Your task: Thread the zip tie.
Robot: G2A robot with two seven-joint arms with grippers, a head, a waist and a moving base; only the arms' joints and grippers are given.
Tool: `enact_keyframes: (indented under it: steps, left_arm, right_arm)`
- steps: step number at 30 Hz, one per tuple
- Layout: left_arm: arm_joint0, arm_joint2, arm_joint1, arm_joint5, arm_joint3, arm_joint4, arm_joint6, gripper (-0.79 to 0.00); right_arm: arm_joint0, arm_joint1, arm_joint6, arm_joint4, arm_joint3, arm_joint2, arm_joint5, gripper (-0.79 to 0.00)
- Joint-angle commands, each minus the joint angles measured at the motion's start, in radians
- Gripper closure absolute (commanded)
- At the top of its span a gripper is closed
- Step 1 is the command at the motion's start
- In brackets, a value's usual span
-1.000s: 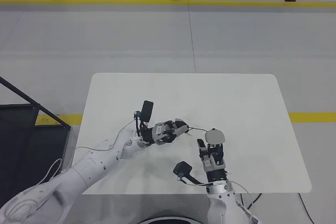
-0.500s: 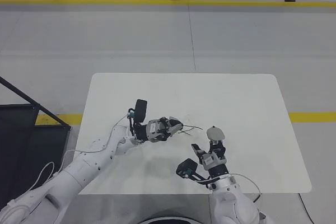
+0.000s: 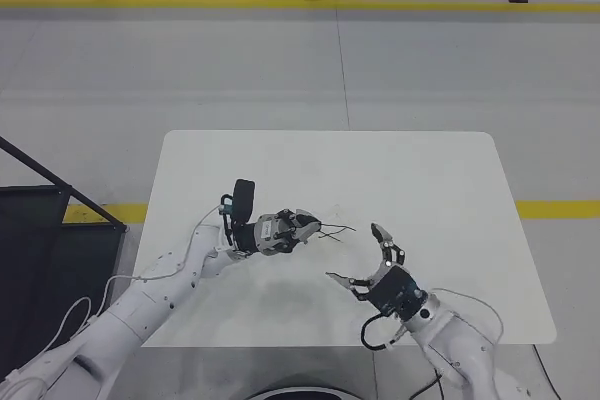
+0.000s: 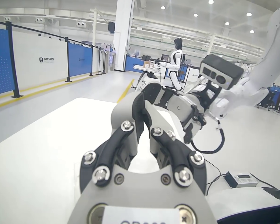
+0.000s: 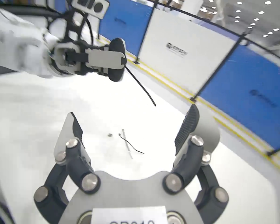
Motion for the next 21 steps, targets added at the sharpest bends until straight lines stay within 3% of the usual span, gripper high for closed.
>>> enact_keyframes:
  steps: [1,3,16,18,21]
  left_arm:
    - [0.005,-0.007,-0.001,-0.003,-0.004,0.005,-0.003,0.000]
    - [0.012,-0.015,-0.002,-0.004,-0.004,0.008,-0.004,0.000]
    - [0.025,-0.034,-0.004,-0.013,-0.001,0.019,-0.013,0.000]
    - [0.025,-0.034,-0.004,-0.013,-0.001,0.019,-0.013,0.000]
    - [0.045,-0.046,-0.005,0.012,-0.029,-0.003,-0.054,0.000]
  right_arm:
    - [0.049,0.002,-0.082,0.138,0.084,0.011,-0.211,-0.785]
    - [0.074,0.001,-0.094,0.170,0.126,0.018,-0.254,-0.785]
    - [0.069,-0.002,-0.071,0.187,0.121,0.012,-0.232,-0.785]
    - [0.074,-0.006,-0.045,0.231,0.123,0.006,-0.218,-0.757]
    - [0.091,-0.010,-0.014,0.305,0.150,0.005,-0.234,-0.613]
